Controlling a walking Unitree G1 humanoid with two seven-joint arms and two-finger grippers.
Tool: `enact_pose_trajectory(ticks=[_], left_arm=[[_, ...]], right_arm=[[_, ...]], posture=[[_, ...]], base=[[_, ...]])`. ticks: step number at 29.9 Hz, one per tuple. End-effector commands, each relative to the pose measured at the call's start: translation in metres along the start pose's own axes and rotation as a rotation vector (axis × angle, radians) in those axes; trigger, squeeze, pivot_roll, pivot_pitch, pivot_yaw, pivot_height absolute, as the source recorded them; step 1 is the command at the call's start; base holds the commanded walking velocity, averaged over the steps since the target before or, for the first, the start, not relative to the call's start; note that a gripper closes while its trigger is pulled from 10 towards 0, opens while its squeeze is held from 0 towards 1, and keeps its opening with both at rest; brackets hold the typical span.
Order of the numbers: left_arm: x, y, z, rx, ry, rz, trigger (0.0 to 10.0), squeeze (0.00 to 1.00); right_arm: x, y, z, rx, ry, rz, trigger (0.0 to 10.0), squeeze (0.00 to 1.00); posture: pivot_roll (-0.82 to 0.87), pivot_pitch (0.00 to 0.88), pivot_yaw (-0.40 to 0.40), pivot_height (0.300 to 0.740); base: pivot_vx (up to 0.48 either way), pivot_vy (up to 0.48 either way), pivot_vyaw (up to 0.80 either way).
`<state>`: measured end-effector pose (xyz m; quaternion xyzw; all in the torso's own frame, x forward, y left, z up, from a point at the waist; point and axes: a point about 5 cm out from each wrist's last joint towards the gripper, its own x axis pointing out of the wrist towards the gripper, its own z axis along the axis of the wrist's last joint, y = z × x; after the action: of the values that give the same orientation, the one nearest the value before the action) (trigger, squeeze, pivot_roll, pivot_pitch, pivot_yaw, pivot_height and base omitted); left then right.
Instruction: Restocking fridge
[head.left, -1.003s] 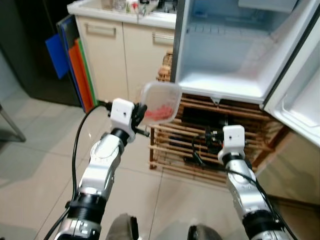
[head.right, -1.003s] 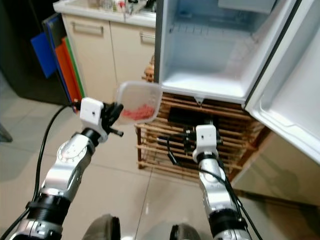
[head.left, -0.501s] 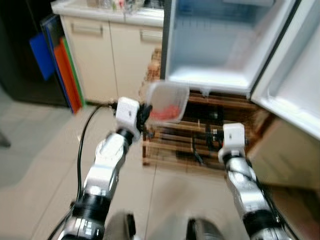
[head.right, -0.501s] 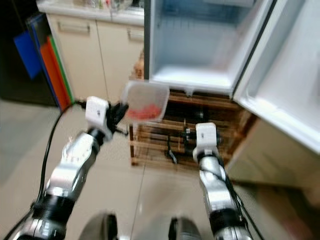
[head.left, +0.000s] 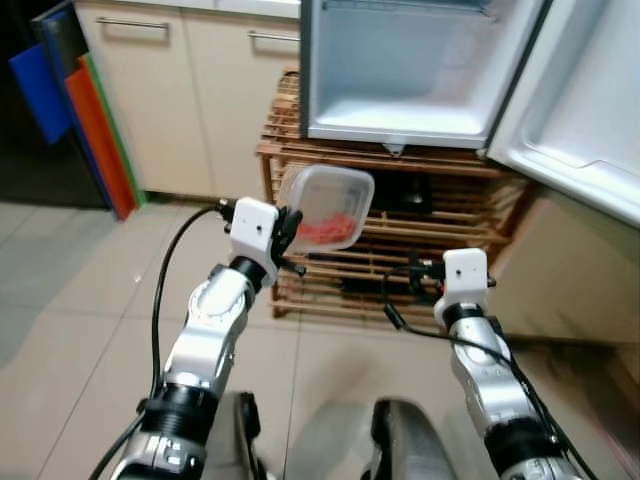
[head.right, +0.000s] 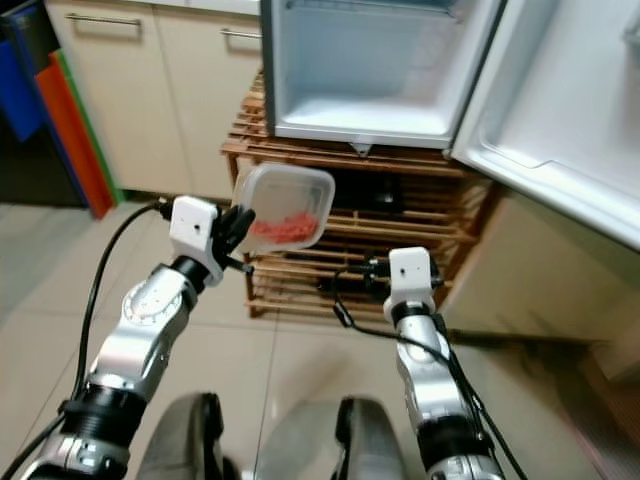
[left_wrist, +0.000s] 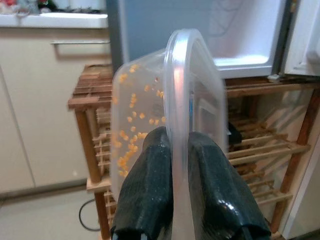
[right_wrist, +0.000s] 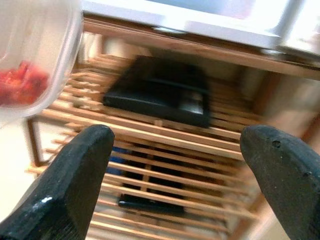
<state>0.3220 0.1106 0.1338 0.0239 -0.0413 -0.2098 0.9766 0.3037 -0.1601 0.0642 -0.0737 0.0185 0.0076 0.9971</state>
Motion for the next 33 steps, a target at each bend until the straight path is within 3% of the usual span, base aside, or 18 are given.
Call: enact_pose_trajectory(ticks=[1,14,19,33], left_arm=[[0.002,-0.002,0.011,0.009,-0.053,-0.035,10.0,0.0],[0.005,-0.011,0.031,0.096,-0.149,-0.107,10.0,0.0],[0.006,-0.012,0.036,0.099,-0.167,-0.117,10.0,0.0],[0.006,-0.018,0.058,0.134,-0.251,-0.154,10.0,0.0]], right_arm=[[0.0,0.001,0.003,-0.004,-0.021,0.009,10.0,0.0],[0.0,0.0,0.007,-0.017,-0.048,0.003,10.0,0.0],[0.001,0.003,0.008,-0.017,-0.046,0.015,10.0,0.0],[0.003,0.005,0.011,-0.012,-0.067,0.024,10.0,0.0]], posture=[[-0.05,0.0,-0.053,0.591],[-0.05,0.0,-0.055,0.591],[-0.05,0.0,-0.054,0.587],[-0.04,0.0,-0.055,0.583]], base=[[0.281,0.0,0.0],[0.348,0.295,0.0],[0.403,0.259,-0.52],[0.405,0.257,0.0]])
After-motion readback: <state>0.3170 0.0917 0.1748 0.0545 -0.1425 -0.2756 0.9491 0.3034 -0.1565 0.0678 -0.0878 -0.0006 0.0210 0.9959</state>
